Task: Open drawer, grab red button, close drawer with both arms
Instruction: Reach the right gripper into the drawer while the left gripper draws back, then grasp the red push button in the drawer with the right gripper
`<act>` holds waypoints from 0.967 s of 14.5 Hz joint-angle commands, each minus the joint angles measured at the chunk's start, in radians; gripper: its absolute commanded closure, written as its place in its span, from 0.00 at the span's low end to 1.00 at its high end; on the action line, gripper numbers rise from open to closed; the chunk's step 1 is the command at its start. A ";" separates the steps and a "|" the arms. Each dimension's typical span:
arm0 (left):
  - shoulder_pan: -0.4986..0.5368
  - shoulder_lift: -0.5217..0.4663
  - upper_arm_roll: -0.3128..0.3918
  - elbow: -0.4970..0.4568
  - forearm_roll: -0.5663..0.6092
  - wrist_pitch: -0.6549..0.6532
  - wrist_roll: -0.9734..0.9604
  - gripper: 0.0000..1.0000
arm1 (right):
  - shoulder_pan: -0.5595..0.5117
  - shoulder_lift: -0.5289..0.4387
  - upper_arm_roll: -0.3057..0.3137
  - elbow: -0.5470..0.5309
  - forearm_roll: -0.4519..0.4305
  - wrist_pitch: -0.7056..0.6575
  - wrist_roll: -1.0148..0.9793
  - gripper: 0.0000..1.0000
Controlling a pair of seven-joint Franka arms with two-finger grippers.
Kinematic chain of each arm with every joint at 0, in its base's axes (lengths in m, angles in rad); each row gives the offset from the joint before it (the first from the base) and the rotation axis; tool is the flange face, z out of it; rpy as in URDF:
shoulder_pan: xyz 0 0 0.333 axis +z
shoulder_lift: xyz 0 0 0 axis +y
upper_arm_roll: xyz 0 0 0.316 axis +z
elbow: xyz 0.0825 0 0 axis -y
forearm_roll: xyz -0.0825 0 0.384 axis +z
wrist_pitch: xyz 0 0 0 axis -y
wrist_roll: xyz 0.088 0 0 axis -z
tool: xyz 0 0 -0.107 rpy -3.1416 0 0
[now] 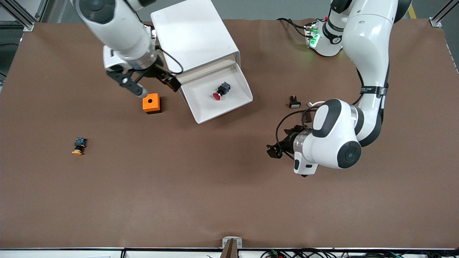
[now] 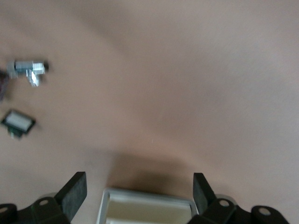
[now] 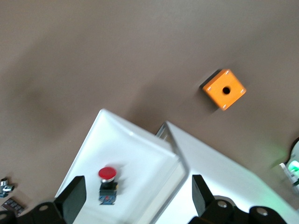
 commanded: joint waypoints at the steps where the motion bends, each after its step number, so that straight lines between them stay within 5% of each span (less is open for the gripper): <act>1: -0.009 -0.036 0.000 -0.020 0.089 0.053 0.078 0.00 | 0.100 -0.007 -0.013 -0.023 0.006 0.065 0.134 0.00; 7: -0.075 -0.061 0.000 -0.029 0.353 0.173 0.115 0.00 | 0.264 0.110 -0.013 -0.020 -0.047 0.165 0.253 0.00; 14: -0.073 -0.077 -0.037 -0.037 0.361 0.175 0.108 0.00 | 0.320 0.240 -0.015 0.003 -0.078 0.234 0.273 0.00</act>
